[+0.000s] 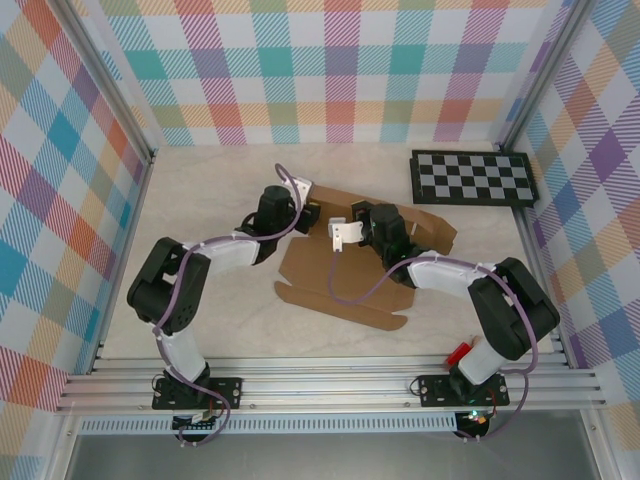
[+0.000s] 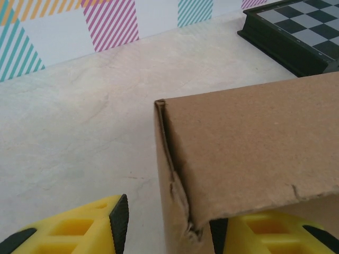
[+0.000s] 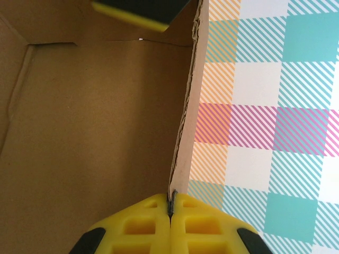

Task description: Fold the paper box

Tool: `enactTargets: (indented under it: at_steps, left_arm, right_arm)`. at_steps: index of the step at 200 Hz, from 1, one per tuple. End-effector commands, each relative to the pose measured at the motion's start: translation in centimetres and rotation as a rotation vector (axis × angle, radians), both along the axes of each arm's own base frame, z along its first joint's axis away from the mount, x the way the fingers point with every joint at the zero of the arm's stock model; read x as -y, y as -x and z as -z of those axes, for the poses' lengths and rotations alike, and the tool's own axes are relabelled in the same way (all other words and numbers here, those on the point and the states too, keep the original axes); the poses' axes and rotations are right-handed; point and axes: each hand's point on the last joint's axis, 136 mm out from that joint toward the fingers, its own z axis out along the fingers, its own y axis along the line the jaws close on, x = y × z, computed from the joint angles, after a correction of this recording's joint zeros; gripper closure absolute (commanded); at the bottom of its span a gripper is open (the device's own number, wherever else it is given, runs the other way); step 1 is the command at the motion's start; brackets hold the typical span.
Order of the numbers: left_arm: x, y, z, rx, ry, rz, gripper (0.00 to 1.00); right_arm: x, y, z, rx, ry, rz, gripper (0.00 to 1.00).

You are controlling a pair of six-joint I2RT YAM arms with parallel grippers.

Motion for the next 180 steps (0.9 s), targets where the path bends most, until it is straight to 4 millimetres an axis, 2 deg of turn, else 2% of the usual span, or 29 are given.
enactTargets:
  at_steps: [1, 26, 69, 100, 110, 124, 136, 160, 180]
  left_arm:
    - [0.4, -1.2, -1.0, 0.107, -0.004, -0.013, 0.53]
    - [-0.2, -2.6, -1.3, 0.149, -0.004, -0.083, 0.66]
    - [-0.3, -3.1, -1.4, 0.158, 0.033, -0.125, 1.00]
    - [-0.4, -2.5, -0.4, 0.118, 0.042, -0.129, 1.00]
    - [-0.7, -2.1, 0.0, 0.112, 0.028, -0.128, 0.93]
    - [-1.2, -1.5, 0.4, 0.117, -0.002, -0.125, 0.94]
    - [-1.6, -1.2, 0.5, 0.119, -0.028, -0.123, 1.00]
    - [-2.0, -0.5, 0.9, 0.127, -0.084, -0.101, 1.00]
    - [-3.0, -0.3, 0.9, 0.135, -0.109, -0.120, 1.00]
  right_arm:
    - [-0.3, 1.9, 4.7, -0.169, 0.076, -0.034, 1.00]
    - [-0.2, 2.0, 4.9, -0.173, 0.082, -0.033, 1.00]
    - [-0.1, 2.1, 5.5, -0.186, 0.095, -0.032, 1.00]
    - [-0.1, 1.9, 5.3, -0.183, 0.094, -0.025, 1.00]
    - [-0.2, 1.8, 5.3, -0.185, 0.091, -0.023, 1.00]
    - [-0.3, 1.6, 5.2, -0.194, 0.080, -0.016, 1.00]
    - [-0.4, 1.4, 4.3, -0.195, 0.038, -0.003, 0.92]
    - [-0.5, 2.0, 1.8, -0.255, -0.092, 0.005, 0.65]
    - [0.1, 2.8, -0.1, -0.303, -0.152, 0.024, 0.63]
